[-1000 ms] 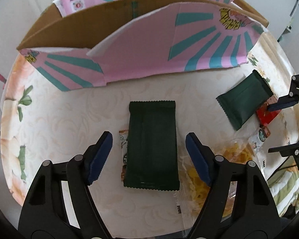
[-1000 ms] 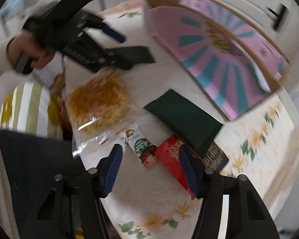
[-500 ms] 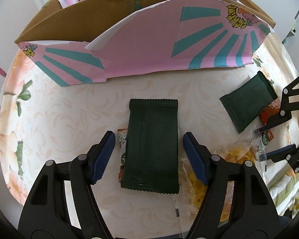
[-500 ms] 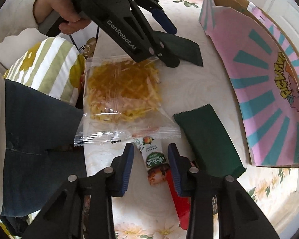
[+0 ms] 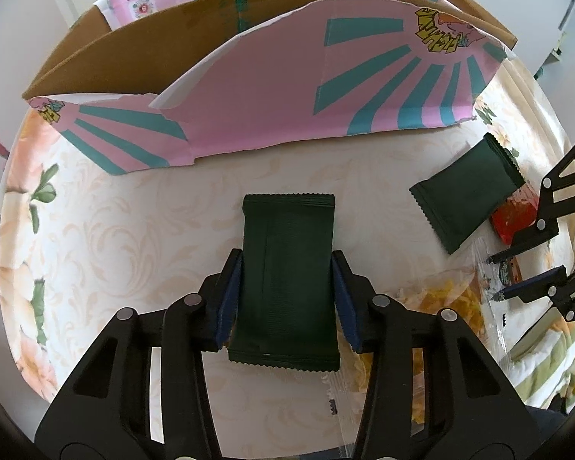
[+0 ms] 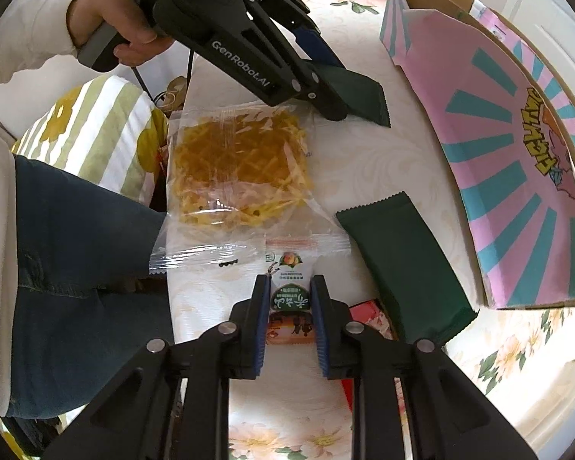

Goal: Organize snacks
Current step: 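Lift the dark green packet with the left gripper while the right lifts its packet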

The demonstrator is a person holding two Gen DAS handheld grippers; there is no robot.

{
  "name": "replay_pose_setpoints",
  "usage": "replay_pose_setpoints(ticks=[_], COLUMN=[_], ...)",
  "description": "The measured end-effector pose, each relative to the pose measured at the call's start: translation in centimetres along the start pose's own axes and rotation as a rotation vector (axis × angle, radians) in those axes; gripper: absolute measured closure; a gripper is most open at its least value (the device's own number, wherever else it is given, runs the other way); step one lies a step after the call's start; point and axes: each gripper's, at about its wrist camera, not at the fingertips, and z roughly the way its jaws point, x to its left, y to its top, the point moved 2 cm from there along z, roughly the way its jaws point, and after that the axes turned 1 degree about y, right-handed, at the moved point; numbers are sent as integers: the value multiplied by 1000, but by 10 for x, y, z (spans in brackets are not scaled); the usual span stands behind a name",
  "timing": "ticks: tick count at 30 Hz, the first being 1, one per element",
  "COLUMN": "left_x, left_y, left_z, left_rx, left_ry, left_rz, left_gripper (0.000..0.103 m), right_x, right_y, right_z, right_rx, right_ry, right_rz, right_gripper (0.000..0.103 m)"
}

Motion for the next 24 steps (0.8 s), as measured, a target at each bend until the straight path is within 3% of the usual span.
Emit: replay_pose_setpoints(ticks=[11,24], left_x=[1,18], left_y=[2,13], left_z=[-20,-86], left_rx=[-24,-122], left_ry=[-11,-13], left_rz=[-14,-60], left_gripper=[62,62], right_x=[-5,-19], right_y=[-9,-12], right_z=[-10,-62], right_rx=[-38,-147], right_ry=[-21,-54], right_rz=[117,337], right_gripper=[84,84])
